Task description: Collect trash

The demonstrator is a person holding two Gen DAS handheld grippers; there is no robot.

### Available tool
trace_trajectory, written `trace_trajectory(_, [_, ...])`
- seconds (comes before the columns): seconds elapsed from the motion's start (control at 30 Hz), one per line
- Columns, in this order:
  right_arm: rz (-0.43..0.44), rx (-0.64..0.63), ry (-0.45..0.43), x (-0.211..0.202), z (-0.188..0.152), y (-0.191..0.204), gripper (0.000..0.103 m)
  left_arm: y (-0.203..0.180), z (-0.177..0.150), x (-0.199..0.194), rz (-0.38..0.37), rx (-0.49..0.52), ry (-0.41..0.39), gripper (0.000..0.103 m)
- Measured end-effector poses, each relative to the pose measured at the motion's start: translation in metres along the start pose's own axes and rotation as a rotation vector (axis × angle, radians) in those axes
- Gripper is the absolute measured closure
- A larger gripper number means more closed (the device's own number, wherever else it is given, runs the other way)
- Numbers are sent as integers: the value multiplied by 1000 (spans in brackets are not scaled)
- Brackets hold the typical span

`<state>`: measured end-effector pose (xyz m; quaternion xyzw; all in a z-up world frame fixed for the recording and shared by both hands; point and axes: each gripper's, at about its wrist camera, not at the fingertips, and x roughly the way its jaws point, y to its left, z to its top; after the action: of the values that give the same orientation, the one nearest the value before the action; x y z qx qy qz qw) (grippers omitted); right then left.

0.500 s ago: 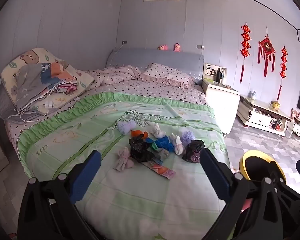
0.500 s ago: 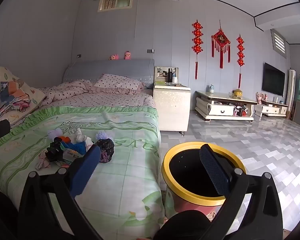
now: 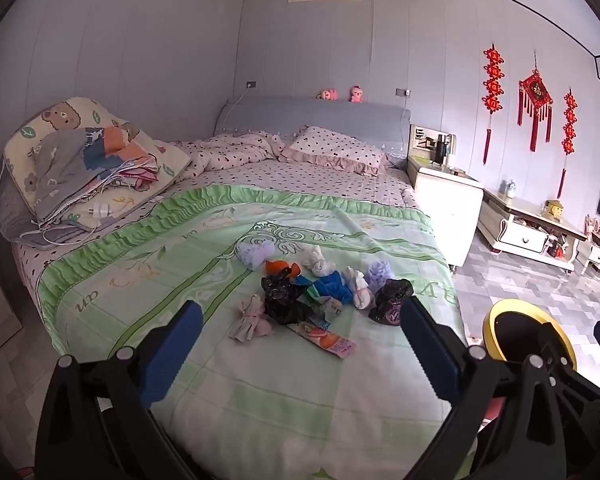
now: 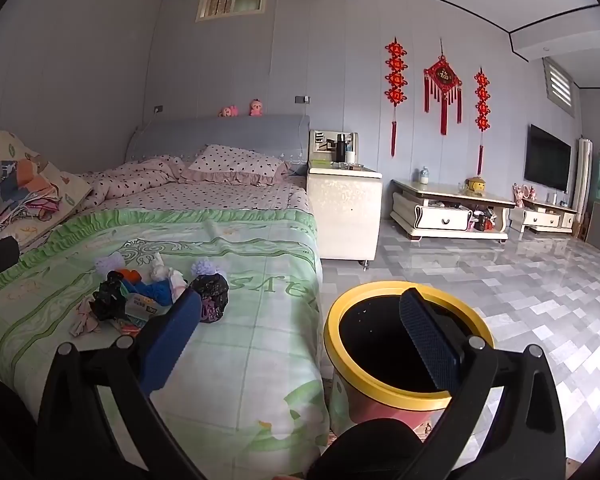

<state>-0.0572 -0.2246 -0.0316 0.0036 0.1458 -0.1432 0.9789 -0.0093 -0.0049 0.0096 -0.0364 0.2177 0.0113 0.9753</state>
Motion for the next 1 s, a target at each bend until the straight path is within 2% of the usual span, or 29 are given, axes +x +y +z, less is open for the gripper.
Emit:
trace_trajectory(0.23, [-2, -3, 2, 1, -1, 1, 8, 3, -5, 11, 2, 1, 0, 8])
trace_trajectory(1.0, [-1, -4, 8, 2, 0, 2, 8, 3, -5, 11, 5, 4, 0, 8])
